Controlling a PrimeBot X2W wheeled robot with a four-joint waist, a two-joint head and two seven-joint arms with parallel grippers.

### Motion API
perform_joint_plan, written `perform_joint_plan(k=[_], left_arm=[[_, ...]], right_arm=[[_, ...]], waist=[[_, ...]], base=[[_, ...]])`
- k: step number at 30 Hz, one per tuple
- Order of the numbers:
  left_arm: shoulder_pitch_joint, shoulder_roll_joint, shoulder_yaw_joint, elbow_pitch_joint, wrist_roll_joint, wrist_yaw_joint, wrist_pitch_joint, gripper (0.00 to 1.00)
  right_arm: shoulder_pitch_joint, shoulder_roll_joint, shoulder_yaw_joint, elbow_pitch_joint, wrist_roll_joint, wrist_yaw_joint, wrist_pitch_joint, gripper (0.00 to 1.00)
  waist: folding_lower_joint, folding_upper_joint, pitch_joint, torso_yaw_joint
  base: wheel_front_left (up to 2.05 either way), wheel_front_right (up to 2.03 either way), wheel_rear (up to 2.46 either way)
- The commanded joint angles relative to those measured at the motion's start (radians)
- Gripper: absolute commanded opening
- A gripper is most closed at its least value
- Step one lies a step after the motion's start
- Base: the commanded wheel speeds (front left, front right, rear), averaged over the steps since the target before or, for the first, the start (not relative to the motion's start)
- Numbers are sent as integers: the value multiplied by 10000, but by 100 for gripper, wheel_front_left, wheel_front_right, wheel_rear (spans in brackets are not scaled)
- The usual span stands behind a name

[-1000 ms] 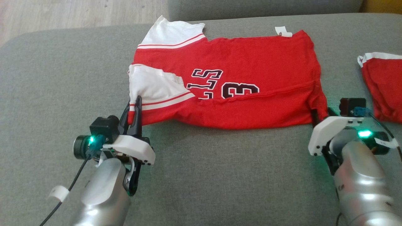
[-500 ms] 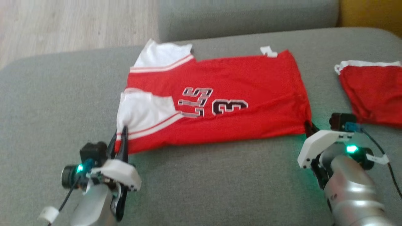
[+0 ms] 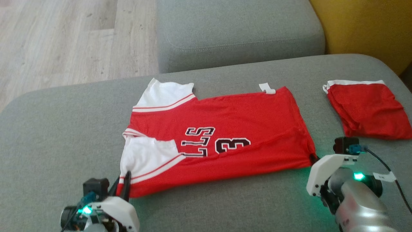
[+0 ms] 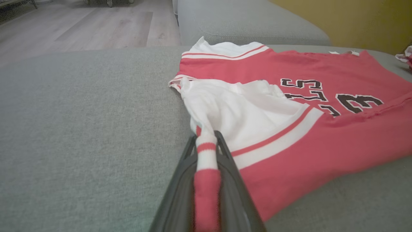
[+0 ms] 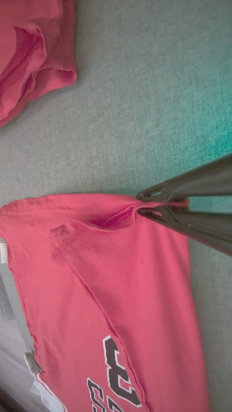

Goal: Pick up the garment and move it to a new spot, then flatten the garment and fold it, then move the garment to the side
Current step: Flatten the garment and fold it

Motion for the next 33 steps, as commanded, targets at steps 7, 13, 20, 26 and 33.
perform_joint_plan(k=[7,13,20,26,33], left_arm=[[498,555,225,-1201,-192,152,624,0],[958,643,138,-1951,-288,313,1164,0],[1027,651,132,-2471,-287,588,1222,39],[771,570,405,-2794,-312,848,341,100],[86,221,916,-3340,-343,997,-1253,100]], right_arm=[[939,-523,917,-1925,1140,33,1102,0],[2122,-852,1094,-3872,1789,33,2165,0],[3071,-891,942,-6006,1937,33,2549,100],[3378,-698,529,-7459,2097,33,1942,100],[3187,-536,520,-8678,2102,33,60,100]], waist=[[2,0,-248,-128],[2,0,-282,-228],[2,0,-84,-290],[2,0,247,-256],[2,0,602,-156]], base=[[0,0,0],[0,0,0],[0,0,0],[0,0,0],[0,0,0]])
